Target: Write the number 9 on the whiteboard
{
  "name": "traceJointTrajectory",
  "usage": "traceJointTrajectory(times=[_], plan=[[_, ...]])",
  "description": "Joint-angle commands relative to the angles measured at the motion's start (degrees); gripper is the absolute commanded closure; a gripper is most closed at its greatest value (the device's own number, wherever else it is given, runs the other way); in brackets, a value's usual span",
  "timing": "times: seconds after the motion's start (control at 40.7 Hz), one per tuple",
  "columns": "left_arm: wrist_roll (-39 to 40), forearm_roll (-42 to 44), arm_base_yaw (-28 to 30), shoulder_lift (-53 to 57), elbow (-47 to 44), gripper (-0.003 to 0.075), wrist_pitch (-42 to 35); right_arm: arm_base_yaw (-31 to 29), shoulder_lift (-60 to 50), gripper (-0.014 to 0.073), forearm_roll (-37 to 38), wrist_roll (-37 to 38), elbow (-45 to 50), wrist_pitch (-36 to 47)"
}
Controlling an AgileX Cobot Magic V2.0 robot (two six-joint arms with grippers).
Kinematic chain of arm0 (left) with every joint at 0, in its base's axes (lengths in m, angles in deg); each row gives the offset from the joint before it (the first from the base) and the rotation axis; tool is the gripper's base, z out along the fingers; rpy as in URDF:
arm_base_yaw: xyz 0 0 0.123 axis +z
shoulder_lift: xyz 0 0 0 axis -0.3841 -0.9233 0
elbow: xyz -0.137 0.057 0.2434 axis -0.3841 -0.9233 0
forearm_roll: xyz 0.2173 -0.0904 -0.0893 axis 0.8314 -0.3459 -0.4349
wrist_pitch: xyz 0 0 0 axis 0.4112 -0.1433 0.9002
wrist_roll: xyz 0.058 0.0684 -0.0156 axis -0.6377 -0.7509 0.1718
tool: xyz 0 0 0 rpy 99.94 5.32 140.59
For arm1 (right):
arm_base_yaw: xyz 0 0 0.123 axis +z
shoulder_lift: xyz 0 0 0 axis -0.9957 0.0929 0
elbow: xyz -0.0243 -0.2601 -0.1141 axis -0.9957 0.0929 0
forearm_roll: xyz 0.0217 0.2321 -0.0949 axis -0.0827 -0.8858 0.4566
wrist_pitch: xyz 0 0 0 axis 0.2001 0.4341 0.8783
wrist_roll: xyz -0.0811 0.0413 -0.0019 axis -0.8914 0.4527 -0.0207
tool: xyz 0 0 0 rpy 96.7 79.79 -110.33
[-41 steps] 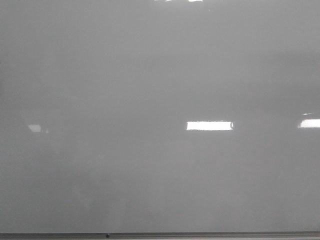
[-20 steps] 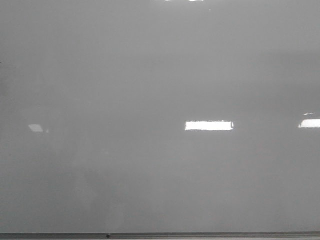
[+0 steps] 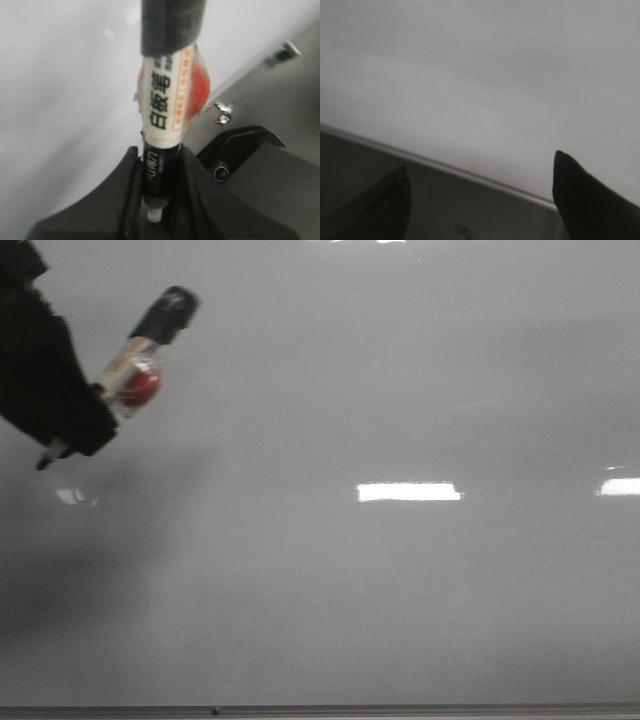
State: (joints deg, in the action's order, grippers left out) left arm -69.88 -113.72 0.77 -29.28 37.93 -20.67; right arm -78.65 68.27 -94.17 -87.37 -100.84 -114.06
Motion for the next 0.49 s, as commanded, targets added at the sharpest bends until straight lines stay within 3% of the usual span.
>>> traceJointTrajectory(times=[0.0,0.27,0.466], plan=[[-14.15,-9.43,-4.49,1.98,2.71,0.0675,1.78,3.23,5.29,-0.0008,-7.08,-7.52,-5.12,-3.67],[-23.19,-12.34,-12.26,1.98,3.10,0.0677,7.09,12.11,16.32,-0.0008,-24.25,-26.63,-14.55,-10.73],[-25.23,-12.34,-14.97,1.98,3.10,0.0692,8.51,18.58,25.40,-0.0008,-29.74,-32.39,-21.96,-12.50]])
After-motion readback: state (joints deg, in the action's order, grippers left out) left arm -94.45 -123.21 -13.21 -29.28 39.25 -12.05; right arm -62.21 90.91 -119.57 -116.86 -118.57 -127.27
